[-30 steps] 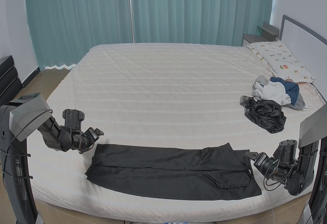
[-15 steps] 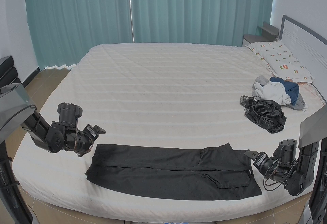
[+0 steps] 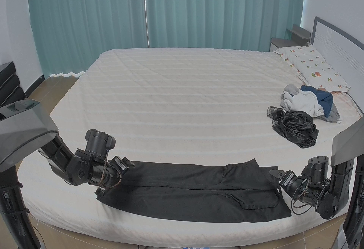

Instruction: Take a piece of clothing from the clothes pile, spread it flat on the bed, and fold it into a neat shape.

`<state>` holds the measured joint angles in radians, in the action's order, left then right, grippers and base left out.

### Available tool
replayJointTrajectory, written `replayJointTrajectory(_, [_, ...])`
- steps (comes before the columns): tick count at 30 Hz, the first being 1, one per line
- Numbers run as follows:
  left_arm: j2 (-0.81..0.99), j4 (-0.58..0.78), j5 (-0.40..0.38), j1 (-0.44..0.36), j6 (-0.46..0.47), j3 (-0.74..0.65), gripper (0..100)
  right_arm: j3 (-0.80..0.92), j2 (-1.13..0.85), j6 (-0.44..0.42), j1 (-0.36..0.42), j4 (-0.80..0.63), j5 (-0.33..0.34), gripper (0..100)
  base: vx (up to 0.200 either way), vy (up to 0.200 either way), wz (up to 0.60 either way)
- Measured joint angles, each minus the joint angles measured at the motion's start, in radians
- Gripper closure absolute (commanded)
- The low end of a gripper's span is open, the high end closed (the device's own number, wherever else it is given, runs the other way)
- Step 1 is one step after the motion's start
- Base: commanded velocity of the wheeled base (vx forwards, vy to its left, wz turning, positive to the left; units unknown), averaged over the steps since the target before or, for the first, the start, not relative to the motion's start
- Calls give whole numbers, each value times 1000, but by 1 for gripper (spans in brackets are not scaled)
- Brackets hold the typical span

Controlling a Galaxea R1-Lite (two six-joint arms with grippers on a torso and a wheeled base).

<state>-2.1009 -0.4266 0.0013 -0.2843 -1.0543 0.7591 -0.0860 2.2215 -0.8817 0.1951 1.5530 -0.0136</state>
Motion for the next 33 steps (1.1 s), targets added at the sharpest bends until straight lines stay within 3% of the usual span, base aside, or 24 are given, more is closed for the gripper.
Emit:
replayJointTrajectory(6, [-43, -17, 61, -24, 0, 8, 0, -1, -1, -28, 6, 0, -1, 0, 0, 0, 0])
replayJointTrajectory(23, [-146, -56, 134, -53, 11, 82, 0, -8, -5, -39, 25, 0, -4, 0, 0, 0, 0])
replayJointTrajectory(24, [-150, -57, 135, -52, 12, 89, 100, -8, -7, -41, 30, 0, -5, 0, 0, 0, 0])
replayJointTrajectory(33, [-158, -58, 219, -46, 5, 95, 100, -29, -22, -59, 83, 0, -10, 0, 0, 0, 0])
